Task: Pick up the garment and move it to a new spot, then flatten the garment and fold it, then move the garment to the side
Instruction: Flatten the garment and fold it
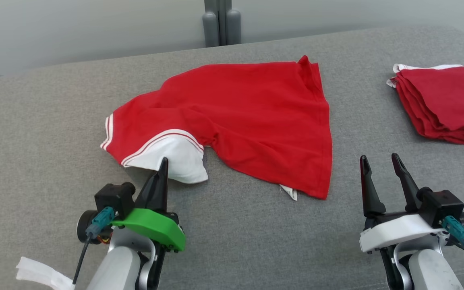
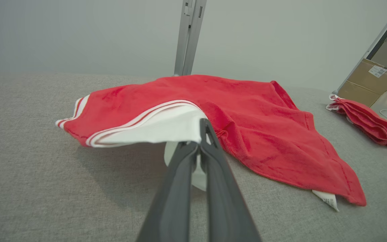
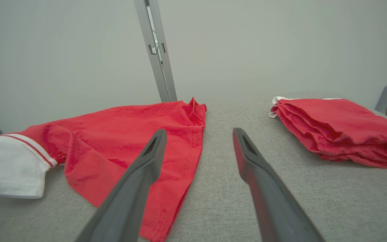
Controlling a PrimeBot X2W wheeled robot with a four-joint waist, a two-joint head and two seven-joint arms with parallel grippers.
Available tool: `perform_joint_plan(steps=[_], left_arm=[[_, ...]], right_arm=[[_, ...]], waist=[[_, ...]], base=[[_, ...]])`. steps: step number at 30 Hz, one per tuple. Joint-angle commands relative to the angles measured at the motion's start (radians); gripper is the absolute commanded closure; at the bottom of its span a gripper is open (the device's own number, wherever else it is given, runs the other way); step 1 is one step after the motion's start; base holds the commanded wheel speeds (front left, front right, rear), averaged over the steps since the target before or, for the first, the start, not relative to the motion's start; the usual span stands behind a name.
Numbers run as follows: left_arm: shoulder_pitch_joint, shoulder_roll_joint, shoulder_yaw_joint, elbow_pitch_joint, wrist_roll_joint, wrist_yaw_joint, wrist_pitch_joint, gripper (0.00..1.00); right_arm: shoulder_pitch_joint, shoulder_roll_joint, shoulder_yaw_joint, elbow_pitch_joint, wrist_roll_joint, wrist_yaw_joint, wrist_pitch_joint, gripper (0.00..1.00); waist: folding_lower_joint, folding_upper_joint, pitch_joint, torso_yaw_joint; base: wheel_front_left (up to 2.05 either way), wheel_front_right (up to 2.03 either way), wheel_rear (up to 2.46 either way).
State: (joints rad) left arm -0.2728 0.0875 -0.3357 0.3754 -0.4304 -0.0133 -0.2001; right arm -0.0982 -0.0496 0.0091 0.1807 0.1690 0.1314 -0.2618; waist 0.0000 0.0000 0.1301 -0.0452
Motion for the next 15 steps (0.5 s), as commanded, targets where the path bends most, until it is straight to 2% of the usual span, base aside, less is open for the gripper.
perform_joint_plan(steps=[1,8,10,15], left_arm=[[0.041,0.016,-0.011,-0.058,-0.001,0.007,0.034,1.0],[0.245,0.052,-0.036,-0.347,-0.062,0.068,0.268,1.0],[0.276,0.073,-0.036,-0.368,-0.062,0.089,0.314,1.0],[0.268,0.057,-0.02,-0.311,-0.102,0.106,0.339,1.0]], right_arm=[[0.019,-0.002,-0.003,0.003,0.006,-0.002,-0.004,0.0],[0.028,-0.002,0.011,0.003,0.019,-0.002,-0.004,0.0],[0.022,-0.002,0.015,0.004,0.02,-0.002,-0.004,0.0],[-0.001,-0.002,0.02,0.004,0.01,-0.002,-0.004,0.0]], waist=[[0.0,0.0,-0.032,0.032],[0.0,0.0,-0.038,0.042],[0.0,0.0,-0.031,0.038],[0.0,0.0,-0.006,0.019]], base=[[0.0,0.0,0.0],[0.0,0.0,0.0],[0.0,0.0,0.0],[0.0,0.0,0.0]])
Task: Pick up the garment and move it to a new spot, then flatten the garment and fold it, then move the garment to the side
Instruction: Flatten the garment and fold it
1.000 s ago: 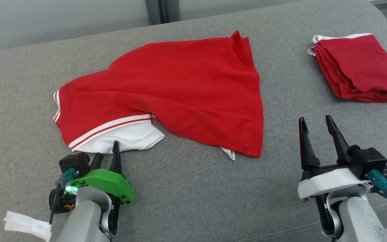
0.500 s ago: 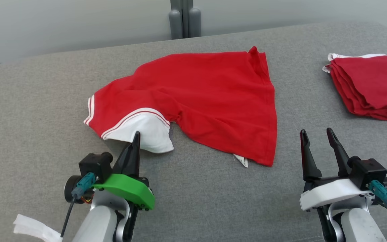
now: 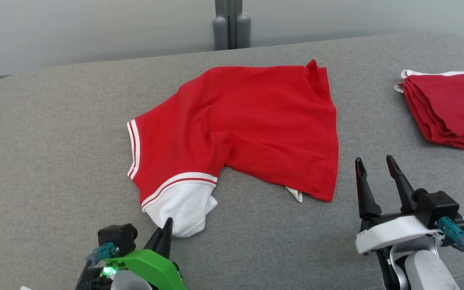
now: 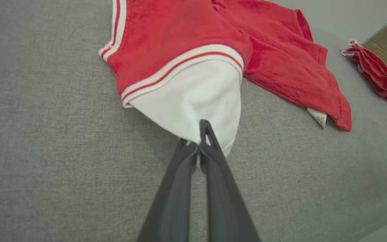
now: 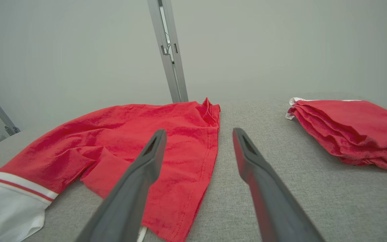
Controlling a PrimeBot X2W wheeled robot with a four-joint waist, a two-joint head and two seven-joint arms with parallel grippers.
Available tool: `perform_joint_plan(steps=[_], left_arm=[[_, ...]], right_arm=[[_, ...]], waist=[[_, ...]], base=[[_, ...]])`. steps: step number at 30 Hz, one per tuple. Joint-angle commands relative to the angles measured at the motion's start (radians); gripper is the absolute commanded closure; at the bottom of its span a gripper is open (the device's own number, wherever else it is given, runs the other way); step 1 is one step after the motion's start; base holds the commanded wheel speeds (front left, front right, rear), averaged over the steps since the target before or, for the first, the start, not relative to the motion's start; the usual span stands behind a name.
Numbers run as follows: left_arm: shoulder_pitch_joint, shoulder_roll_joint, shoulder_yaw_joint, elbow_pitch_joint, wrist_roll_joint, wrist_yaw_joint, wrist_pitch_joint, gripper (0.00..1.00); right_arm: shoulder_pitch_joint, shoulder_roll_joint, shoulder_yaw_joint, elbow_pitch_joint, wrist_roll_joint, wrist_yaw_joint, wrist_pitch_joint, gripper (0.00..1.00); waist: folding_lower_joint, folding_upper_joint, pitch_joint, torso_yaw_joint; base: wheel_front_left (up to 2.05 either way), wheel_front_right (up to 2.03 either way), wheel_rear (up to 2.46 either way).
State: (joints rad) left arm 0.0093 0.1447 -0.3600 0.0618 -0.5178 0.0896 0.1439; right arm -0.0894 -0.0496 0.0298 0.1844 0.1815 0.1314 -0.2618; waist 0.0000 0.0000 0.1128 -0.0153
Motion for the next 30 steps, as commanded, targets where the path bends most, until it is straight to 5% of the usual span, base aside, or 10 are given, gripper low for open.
perform_joint_plan(steps=[1,10,13,14,21,30], left_arm=[[-0.034,-0.002,0.01,0.026,-0.01,0.004,-0.01,1.0],[-0.194,-0.022,0.045,0.248,-0.016,-0.02,-0.085,0.95],[-0.241,-0.025,0.041,0.318,-0.009,-0.033,-0.106,0.51],[-0.254,-0.027,0.04,0.338,-0.007,-0.037,-0.118,0.0],[-0.283,-0.027,0.042,0.378,0.01,-0.037,-0.215,0.0],[-0.232,-0.013,0.043,0.267,0.041,-0.016,-0.317,0.0]], right_arm=[[-0.015,-0.002,-0.001,0.0,-0.005,-0.002,-0.004,0.0],[-0.04,-0.002,-0.004,0.004,-0.018,-0.002,-0.004,0.0],[-0.042,-0.002,-0.004,0.006,-0.018,-0.002,-0.004,0.0],[-0.043,-0.002,-0.004,0.007,-0.018,-0.002,-0.004,0.0],[-0.039,-0.002,-0.037,0.05,-0.024,-0.002,-0.004,0.0],[-0.037,-0.002,-0.112,0.12,-0.049,-0.002,0.022,0.0]], waist=[[0.0,0.0,0.017,-0.016],[0.0,0.0,0.055,-0.047],[0.0,0.0,0.061,-0.052],[0.0,0.0,0.062,-0.052],[0.0,0.0,0.05,-0.026],[0.0,0.0,0.012,0.037]], base=[[0.0,0.0,0.0],[0.0,0.0,0.0],[0.0,0.0,0.0],[0.0,0.0,0.0],[0.0,0.0,0.0],[0.0,0.0,0.0]])
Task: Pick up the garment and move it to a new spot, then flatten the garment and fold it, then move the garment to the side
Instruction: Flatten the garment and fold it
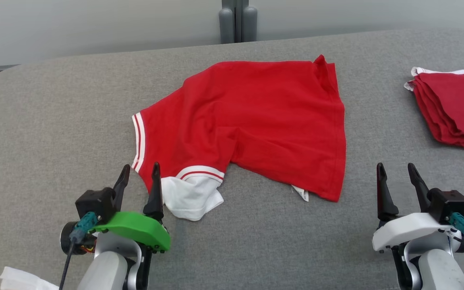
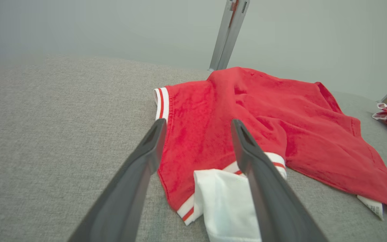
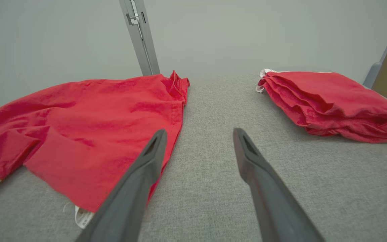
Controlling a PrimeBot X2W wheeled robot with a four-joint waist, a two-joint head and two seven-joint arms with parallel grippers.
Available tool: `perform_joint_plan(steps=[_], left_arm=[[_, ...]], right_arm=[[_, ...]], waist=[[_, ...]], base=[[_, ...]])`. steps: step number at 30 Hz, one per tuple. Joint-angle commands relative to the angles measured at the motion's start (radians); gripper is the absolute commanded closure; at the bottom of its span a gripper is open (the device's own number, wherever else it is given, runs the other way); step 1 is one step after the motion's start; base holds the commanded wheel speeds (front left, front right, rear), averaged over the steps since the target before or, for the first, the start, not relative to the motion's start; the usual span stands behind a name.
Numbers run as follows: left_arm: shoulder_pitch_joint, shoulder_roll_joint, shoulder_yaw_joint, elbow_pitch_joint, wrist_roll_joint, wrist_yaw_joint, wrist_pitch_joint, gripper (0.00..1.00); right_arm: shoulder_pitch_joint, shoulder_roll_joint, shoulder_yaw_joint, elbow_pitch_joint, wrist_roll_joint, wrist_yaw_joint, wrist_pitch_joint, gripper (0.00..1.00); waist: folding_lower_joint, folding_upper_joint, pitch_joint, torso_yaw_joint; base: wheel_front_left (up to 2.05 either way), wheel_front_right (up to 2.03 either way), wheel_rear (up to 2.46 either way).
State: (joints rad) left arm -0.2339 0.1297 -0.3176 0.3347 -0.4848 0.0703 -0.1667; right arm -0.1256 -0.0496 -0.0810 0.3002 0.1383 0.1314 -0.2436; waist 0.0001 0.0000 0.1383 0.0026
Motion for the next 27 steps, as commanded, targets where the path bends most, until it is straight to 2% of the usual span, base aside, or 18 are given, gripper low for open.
perform_joint_plan(steps=[1,7,14,20,21,22,23,24,27], left_arm=[[0.016,-0.001,-0.003,-0.02,0.01,0.006,-0.011,0.0],[0.038,-0.026,-0.038,-0.09,0.028,0.023,-0.033,0.0],[0.016,-0.044,-0.076,-0.123,0.034,0.028,-0.042,0.0],[0.002,-0.049,-0.082,-0.133,0.036,0.033,-0.054,0.0],[0.0,-0.049,-0.082,-0.135,0.036,0.034,-0.056,0.0],[-0.001,-0.049,-0.082,-0.138,0.037,0.035,-0.059,0.0],[-0.002,-0.05,-0.082,-0.141,0.038,0.036,-0.061,0.0],[-0.004,-0.05,-0.082,-0.144,0.038,0.036,-0.063,0.0],[-0.008,-0.051,-0.086,-0.147,0.036,0.034,-0.066,0.0]], right_arm=[[-0.006,-0.002,-0.002,0.011,-0.01,-0.002,0.01,0.0],[-0.088,-0.002,0.009,0.091,-0.055,-0.002,0.099,0.0],[-0.267,-0.03,0.001,0.291,-0.111,-0.002,0.222,0.0],[-0.37,-0.048,0.011,0.448,-0.091,-0.002,0.293,0.0],[-0.379,-0.051,0.019,0.466,-0.085,-0.002,0.304,0.17],[-0.391,-0.057,0.03,0.484,-0.076,-0.002,0.315,0.58],[-0.402,-0.065,0.036,0.495,-0.067,-0.002,0.317,0.76],[-0.417,-0.075,0.044,0.507,-0.059,-0.002,0.32,1.0],[-0.46,-0.111,0.066,0.528,-0.033,-0.002,0.318,1.0]], waist=[[-0.0001,0.0,-0.014,0.025],[-0.0001,0.0,0.005,0.056],[-0.0001,0.0,0.051,0.101],[-0.0001,0.0,0.073,0.134],[-0.0001,0.0,0.075,0.138],[-0.0001,0.0,0.077,0.142],[-0.0001,0.0,0.08,0.146],[-0.0001,0.0,0.084,0.15],[-0.0001,0.0,0.093,0.161]], base=[[0.0,0.0,0.0],[0.0,0.0,0.0],[0.0,0.0,0.0],[0.0,0.0,0.0],[0.0,0.0,0.0],[0.0,0.0,0.0],[0.0,0.0,0.0],[0.0,0.0,0.0],[0.0,0.0,0.0]])
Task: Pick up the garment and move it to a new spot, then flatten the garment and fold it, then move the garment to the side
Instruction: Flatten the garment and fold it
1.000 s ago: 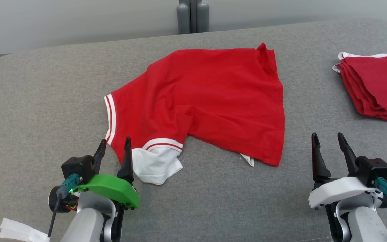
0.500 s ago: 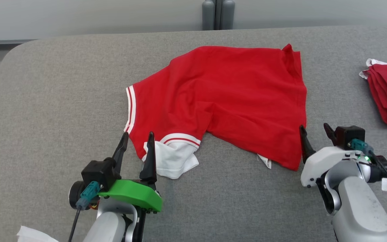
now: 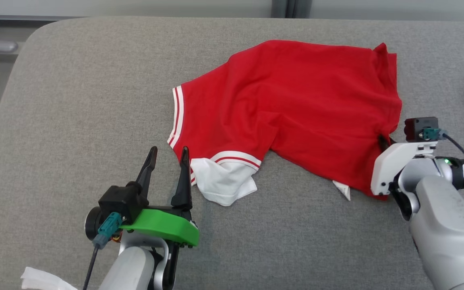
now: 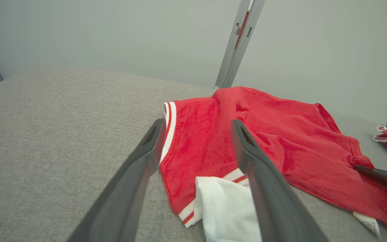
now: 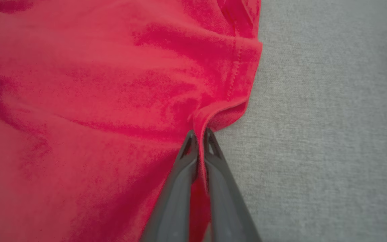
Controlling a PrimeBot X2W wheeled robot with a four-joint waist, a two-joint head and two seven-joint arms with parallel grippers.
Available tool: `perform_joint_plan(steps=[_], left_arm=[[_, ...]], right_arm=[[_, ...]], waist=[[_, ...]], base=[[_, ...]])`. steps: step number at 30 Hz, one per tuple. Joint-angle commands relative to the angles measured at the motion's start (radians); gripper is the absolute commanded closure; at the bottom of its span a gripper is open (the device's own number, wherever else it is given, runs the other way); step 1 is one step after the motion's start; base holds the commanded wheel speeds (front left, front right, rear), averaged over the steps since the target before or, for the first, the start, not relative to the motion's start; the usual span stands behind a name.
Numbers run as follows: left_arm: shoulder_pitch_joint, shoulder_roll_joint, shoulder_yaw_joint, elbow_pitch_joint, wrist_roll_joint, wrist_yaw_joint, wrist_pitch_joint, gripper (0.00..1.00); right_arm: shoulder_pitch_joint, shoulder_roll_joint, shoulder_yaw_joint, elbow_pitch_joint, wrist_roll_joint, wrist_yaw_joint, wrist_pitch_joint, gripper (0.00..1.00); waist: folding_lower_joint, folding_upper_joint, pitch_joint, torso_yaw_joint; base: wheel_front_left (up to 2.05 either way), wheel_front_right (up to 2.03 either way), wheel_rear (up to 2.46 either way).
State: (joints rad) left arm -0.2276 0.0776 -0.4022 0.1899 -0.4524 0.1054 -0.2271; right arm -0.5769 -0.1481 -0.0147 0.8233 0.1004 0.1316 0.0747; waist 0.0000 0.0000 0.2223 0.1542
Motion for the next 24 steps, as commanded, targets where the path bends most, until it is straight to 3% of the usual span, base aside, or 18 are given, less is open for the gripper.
perform_joint_plan(steps=[1,8,16,17,18,19,24], left_arm=[[-0.017,0.0,-0.004,-0.003,0.004,-0.003,-0.005,0.0],[-0.043,-0.005,-0.021,-0.002,0.003,-0.012,-0.011,0.0],[-0.041,-0.01,-0.025,0.027,-0.009,-0.011,-0.021,0.0],[-0.038,-0.01,-0.025,0.031,-0.012,-0.011,-0.02,0.0],[-0.034,-0.009,-0.023,0.038,-0.016,-0.011,-0.021,0.0],[-0.032,-0.008,-0.021,0.043,-0.017,-0.012,-0.021,0.0],[-0.028,-0.006,-0.021,0.103,-0.047,-0.032,0.001,0.0]], right_arm=[[-0.023,-0.03,0.001,0.01,0.012,-0.002,-0.005,1.0],[-0.146,-0.168,-0.021,0.08,0.05,-0.002,-0.027,1.0],[-0.219,-0.227,-0.013,0.163,0.022,-0.002,-0.105,1.0],[-0.223,-0.223,-0.011,0.17,0.019,-0.002,-0.122,0.64],[-0.225,-0.215,-0.006,0.177,0.016,-0.002,-0.143,0.18],[-0.227,-0.212,0.0,0.182,0.013,-0.002,-0.161,0.0],[-0.214,-0.19,0.046,0.182,0.019,-0.002,-0.272,0.0]], waist=[[0.0,0.0,0.013,0.014],[0.0,0.0,0.042,0.049],[0.0,0.0,0.037,0.049],[0.0,0.0,0.033,0.046],[0.0,0.0,0.027,0.04],[0.0,0.0,0.023,0.035],[0.0,0.0,-0.014,0.002]], base=[[0.0,0.0,0.0],[0.0,0.0,0.0],[0.0,0.0,0.0],[0.0,0.0,0.0],[0.0,0.0,0.0],[0.0,0.0,0.0],[0.0,0.0,0.0]])
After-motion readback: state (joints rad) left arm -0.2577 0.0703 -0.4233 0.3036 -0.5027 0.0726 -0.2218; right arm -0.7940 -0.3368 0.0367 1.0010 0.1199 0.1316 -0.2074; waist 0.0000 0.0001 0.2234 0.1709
